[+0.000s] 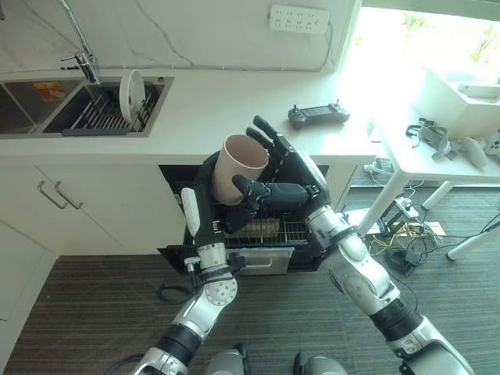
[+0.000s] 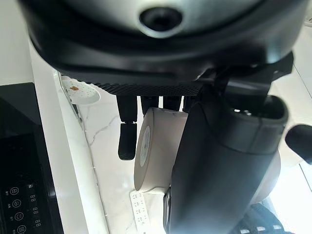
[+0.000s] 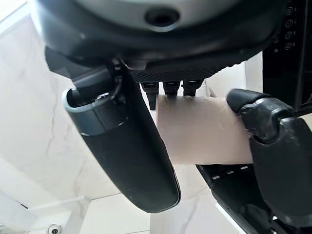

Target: Place the dishes in the dishwasher.

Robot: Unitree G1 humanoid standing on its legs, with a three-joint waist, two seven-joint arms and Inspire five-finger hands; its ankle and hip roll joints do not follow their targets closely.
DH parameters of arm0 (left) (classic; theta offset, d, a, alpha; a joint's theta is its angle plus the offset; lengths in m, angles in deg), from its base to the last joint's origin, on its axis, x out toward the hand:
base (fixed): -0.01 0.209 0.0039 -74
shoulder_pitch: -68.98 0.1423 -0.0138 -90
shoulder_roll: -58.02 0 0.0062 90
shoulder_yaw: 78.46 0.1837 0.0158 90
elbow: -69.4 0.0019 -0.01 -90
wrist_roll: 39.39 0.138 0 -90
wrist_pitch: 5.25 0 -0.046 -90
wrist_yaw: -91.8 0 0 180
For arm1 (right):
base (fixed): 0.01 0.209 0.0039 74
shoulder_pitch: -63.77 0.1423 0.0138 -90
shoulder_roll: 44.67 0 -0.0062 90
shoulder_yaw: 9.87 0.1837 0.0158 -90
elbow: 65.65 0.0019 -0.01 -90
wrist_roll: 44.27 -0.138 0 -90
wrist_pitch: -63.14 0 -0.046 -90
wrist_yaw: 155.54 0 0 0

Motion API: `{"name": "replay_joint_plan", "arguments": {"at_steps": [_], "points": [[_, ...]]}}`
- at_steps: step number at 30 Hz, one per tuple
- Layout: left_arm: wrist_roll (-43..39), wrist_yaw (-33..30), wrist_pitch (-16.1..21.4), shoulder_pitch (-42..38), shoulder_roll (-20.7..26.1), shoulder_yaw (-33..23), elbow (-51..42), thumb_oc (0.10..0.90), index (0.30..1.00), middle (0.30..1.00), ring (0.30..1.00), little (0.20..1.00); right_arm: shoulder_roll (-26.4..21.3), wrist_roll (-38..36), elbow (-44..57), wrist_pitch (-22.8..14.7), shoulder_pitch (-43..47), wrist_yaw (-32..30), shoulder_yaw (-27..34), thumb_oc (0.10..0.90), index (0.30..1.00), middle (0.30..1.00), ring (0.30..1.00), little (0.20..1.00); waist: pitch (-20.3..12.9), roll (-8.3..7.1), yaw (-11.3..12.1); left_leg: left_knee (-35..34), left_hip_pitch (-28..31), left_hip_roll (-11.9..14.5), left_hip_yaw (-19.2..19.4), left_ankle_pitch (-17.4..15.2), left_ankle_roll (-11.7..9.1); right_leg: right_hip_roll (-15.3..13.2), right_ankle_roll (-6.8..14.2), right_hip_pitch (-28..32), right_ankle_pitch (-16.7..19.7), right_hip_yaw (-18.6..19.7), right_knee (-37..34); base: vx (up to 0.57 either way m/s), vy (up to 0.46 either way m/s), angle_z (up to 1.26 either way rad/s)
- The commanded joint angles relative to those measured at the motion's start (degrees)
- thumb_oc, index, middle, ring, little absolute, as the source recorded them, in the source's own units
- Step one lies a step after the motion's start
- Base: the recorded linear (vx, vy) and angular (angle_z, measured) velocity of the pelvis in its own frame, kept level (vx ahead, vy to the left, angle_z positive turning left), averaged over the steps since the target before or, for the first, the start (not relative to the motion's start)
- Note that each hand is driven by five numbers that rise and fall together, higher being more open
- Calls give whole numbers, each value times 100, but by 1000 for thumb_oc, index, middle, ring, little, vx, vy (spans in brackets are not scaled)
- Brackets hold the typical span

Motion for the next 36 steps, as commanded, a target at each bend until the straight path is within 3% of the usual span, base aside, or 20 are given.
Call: {"name": "replay_joint_plan", "arguments": {"at_steps": [1, 27, 36], "points": [[80, -50, 452, -827, -30, 417, -480, 400, 300, 300, 300, 300, 380, -132, 44, -254, 770, 107, 73, 800, 900, 900, 900, 900, -337, -21, 164, 16, 460, 338, 84, -943, -217, -319, 255, 128, -797, -316, 160, 0, 0, 0], [68, -100, 536, -1008, -201, 715, -230, 400, 300, 300, 300, 300, 687, -263, -718, 198, 991, 110, -241, 800, 900, 900, 900, 900, -254, -27, 240, 16, 542, 313, 19, -925, -209, -328, 240, 231, -782, -356, 160, 2, -2, 2], [38, -81, 506, -1003, -220, 767, -330, 400, 300, 300, 300, 300, 772, -268, -905, 89, 1008, -82, -270, 800, 900, 900, 900, 900, -211, -20, 271, 16, 551, 309, 3, -908, -203, -342, 231, 256, -771, -388, 160, 0, 0, 0]]}}
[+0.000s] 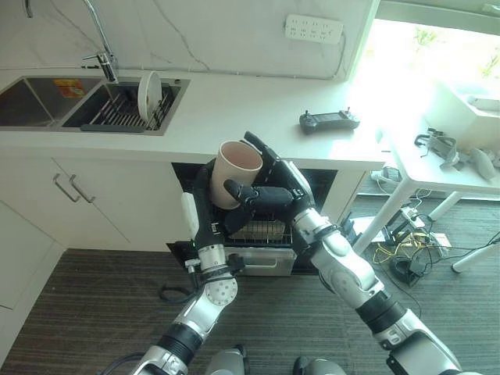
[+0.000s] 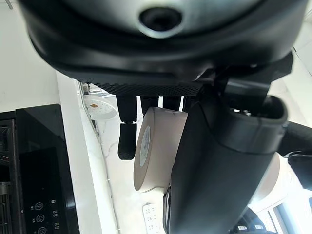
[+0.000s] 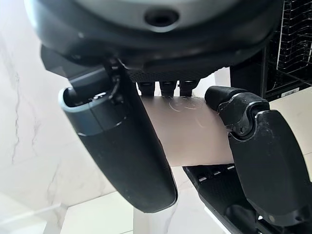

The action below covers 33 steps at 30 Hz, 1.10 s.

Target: Place the dishes in the dishwasher.

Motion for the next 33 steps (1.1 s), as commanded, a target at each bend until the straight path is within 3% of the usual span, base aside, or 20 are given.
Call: {"name": "replay_joint_plan", "arguments": {"at_steps": [1, 6, 9, 12, 19, 27, 33], "points": [[410, 34, 658, -975, -203, 556, -584, 400, 300, 300, 300, 300, 335, -168, -38, -319, 687, 5, -124, 800, 900, 900, 900, 900, -187, 19, 138, -77, 551, 364, 129, -910, -216, -290, 219, 163, -744, -267, 85, 0, 0, 0], [390, 50, 630, -997, -203, 616, -645, 400, 300, 300, 300, 300, 372, -132, -96, -362, 734, -63, -109, 800, 900, 900, 900, 900, -158, 30, 146, -77, 558, 344, 120, -914, -201, -293, 220, 173, -739, -268, 85, 0, 0, 0], [370, 25, 595, -1017, -212, 670, -685, 400, 300, 300, 300, 300, 415, -223, -152, -641, 770, -314, -108, 800, 900, 900, 900, 900, -142, 40, 161, -77, 571, 329, 120, -918, -186, -302, 219, 188, -742, -272, 85, 0, 0, 0], [374, 0, 536, -1019, -217, 672, -721, 400, 300, 300, 300, 300, 456, -453, -132, -601, 706, -273, -90, 800, 900, 900, 900, 900, -136, 45, 158, -77, 578, 318, 118, -923, -180, -306, 222, 189, -739, -270, 85, 0, 0, 0], [299, -9, 442, -1018, -232, 683, -734, 400, 300, 300, 300, 300, 497, -117, -85, -724, 781, -211, -134, 800, 900, 900, 900, 900, -106, 59, 169, -77, 616, 298, 126, -930, -160, -288, 202, 209, -747, -255, 85, 0, 0, 0], [170, -60, 344, -879, -246, 695, -697, 400, 300, 300, 300, 300, 435, -290, 164, -1022, 789, -472, -25, 800, 900, 900, 900, 900, -86, 73, 172, -77, 634, 289, 138, -945, -147, -289, 198, 219, -741, -265, 85, 0, 0, 0], [170, -55, 353, -846, -207, 671, -688, 400, 300, 300, 300, 300, 358, -218, 284, -1045, 770, -356, 47, 800, 900, 900, 900, 900, -75, 81, 162, -77, 627, 278, 142, -945, -136, -294, 204, 208, -735, -253, 85, 0, 0, 0]]}}
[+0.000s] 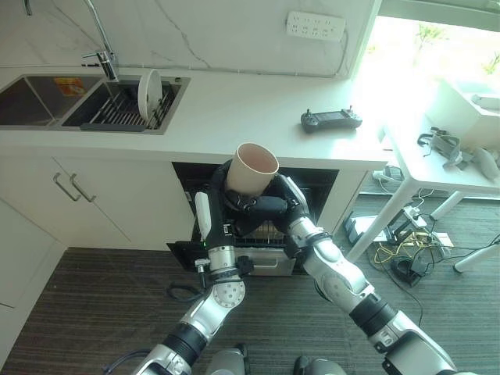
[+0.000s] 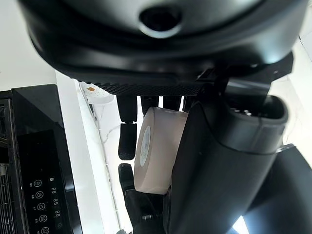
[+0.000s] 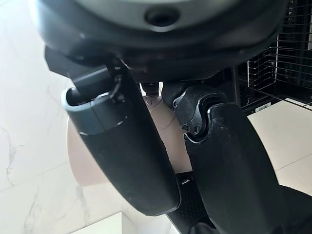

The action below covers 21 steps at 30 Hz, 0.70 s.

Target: Place the dishes in the dishwasher.

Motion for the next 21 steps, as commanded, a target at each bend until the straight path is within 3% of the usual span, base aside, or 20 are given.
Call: {"name": "replay_joint_plan", "arguments": {"at_steps": [1, 10, 11, 12, 13, 21], "points": [[172, -54, 366, -776, -196, 329, -625, 400, 300, 300, 300, 300, 195, -46, 718, -813, 778, 224, 384, 800, 900, 900, 900, 900, -89, 61, 163, -49, 632, 287, 151, -936, -143, -291, 200, 200, -713, -234, 141, 0, 0, 0], [101, 63, 433, -720, -165, 311, -657, 400, 300, 300, 300, 300, 77, -140, 905, -790, 812, 565, 392, 800, 900, 900, 900, 900, -86, 49, 172, -49, 642, 277, 151, -946, -137, -281, 204, 202, -711, -229, 141, 0, 0, 0], [85, 108, 462, -700, -178, 320, -665, 400, 300, 300, 300, 300, 76, -155, 938, -773, 836, 665, 384, 654, 681, 681, 681, 681, -92, 49, 179, -49, 641, 274, 148, -952, -137, -278, 201, 201, -717, -226, 141, 0, 0, 0], [60, 138, 503, -694, -179, 336, -665, 400, 300, 300, 300, 300, 96, -118, 950, -840, 866, 676, 354, 466, 399, 399, 399, 399, -92, 52, 189, -49, 641, 278, 150, -951, -138, -282, 201, 202, -717, -233, 141, 0, 0, 0], [33, 201, 523, -694, -178, 348, -673, 400, 300, 300, 300, 300, 101, -65, 973, -897, 903, 684, 359, 400, 300, 300, 300, 300, -98, 49, 203, -49, 639, 274, 143, -954, -137, -281, 201, 204, -720, -240, 141, 0, 0, 0], [-248, 893, 418, -644, -202, 647, -660, 400, 300, 300, 300, 300, 168, -85, 1261, -1624, 1220, 608, 417, 400, 300, 300, 300, 300, -63, 58, 296, -49, 607, 240, 89, -972, -129, -290, 193, 207, -732, -290, 141, -8, -3, 9]]}}
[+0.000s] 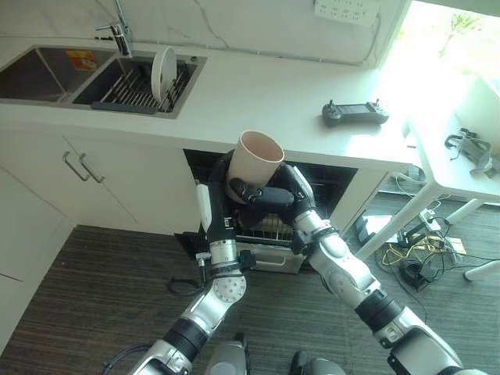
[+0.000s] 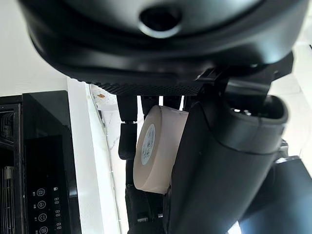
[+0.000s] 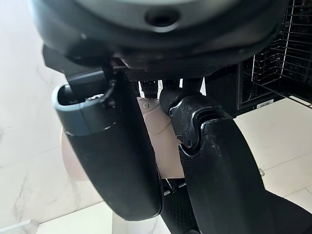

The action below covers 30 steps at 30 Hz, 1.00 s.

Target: Place the dishes in the dishwasher.

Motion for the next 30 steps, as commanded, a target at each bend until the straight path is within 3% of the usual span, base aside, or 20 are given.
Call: {"name": "replay_joint_plan", "arguments": {"at_steps": [1, 2, 8, 12, 24, 30], "points": [[-167, 883, 289, -490, -197, 645, -393, 400, 300, 300, 300, 300, 416, -292, 1225, -1407, 1144, 501, 388, 400, 300, 300, 300, 300, -278, 113, -10, 17, 633, 320, 187, -949, -127, -269, 148, 86, -748, -148, 320, -16, -3, 9], [-257, 1002, 320, -506, -207, 701, -340, 800, 900, 900, 900, 900, 416, -272, 1239, -1445, 1177, 442, 395, 400, 300, 300, 300, 300, -273, 113, -14, 17, 631, 317, 184, -947, -127, -265, 145, 86, -747, -143, 320, -19, -1, 13], [-317, 916, 398, -479, -225, 758, -319, 800, 900, 900, 900, 900, 320, 314, 1206, -2102, 1084, -694, 738, 400, 300, 300, 300, 300, -273, 157, -75, 17, 631, 318, 161, -947, -126, -237, 125, 91, -751, -118, 320, -6, 9, 9], [-112, 873, 267, -331, -91, 577, -441, 800, 900, 900, 900, 900, 107, 590, 1277, -2338, 687, -892, 1155, 400, 300, 300, 300, 300, -275, 197, -166, 17, 614, 344, 177, -941, -134, -209, 110, 88, -759, -99, 320, 0, 0, 0], [25, 1613, 320, 446, 504, 170, -601, 800, 900, 900, 900, 900, -413, 569, 1226, -2702, -278, -470, 1751, 400, 300, 300, 300, 300, -266, 292, -234, 17, 544, 349, 203, -927, -148, -213, 122, 44, -752, -96, 320, 8, 18, -1], [685, 2147, 169, 744, 958, -98, -455, 800, 900, 900, 900, 900, -690, 976, 926, -2257, -833, 3, 1755, 400, 300, 300, 300, 300, -309, 349, -264, 17, 524, 326, 211, -915, -139, -227, 150, 25, -738, -66, 320, 45, 53, 0]]}}
